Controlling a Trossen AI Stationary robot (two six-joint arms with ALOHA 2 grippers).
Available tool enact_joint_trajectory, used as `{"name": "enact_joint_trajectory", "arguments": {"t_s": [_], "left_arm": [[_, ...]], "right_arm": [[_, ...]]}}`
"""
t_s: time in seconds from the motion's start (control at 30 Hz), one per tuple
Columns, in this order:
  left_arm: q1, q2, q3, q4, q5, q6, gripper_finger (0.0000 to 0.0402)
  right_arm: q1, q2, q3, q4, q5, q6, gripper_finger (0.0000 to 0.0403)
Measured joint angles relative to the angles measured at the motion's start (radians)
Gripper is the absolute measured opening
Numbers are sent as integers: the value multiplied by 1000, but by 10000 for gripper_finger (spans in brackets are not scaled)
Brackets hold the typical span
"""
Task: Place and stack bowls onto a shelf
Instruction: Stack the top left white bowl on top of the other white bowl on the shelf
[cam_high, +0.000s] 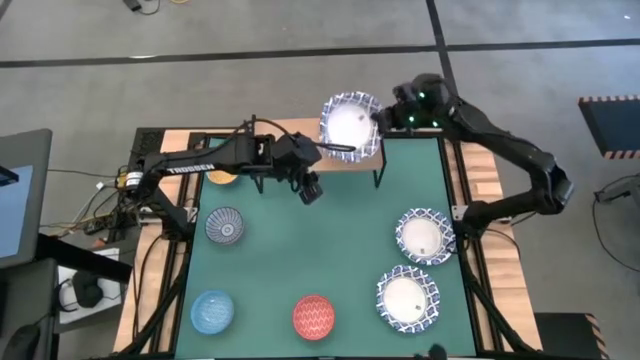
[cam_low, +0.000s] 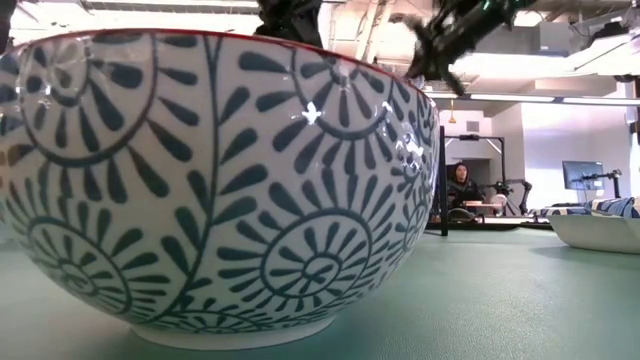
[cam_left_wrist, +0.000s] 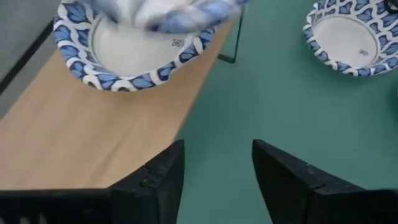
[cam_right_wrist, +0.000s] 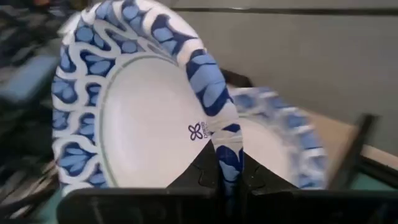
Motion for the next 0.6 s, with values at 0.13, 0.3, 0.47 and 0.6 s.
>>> {"name": "enact_joint_trajectory", "arguments": {"t_s": [0.13, 0.3, 0.47, 0.6], "left_arm": [[27, 6, -4, -43, 45, -8, 175], [48, 5, -4, -107, 68, -5, 175], [62, 5, -4, -123, 75, 11, 175], [74, 5, -4, -124, 85, 33, 175]], "right_arm": [[-29, 69, -5, -9, -67, 13, 30], [-31, 96, -3, -17, -56, 39, 45], [-59, 93, -3, -27, -41, 52, 104], [-87, 94, -3, -52, -40, 57, 179]]}}
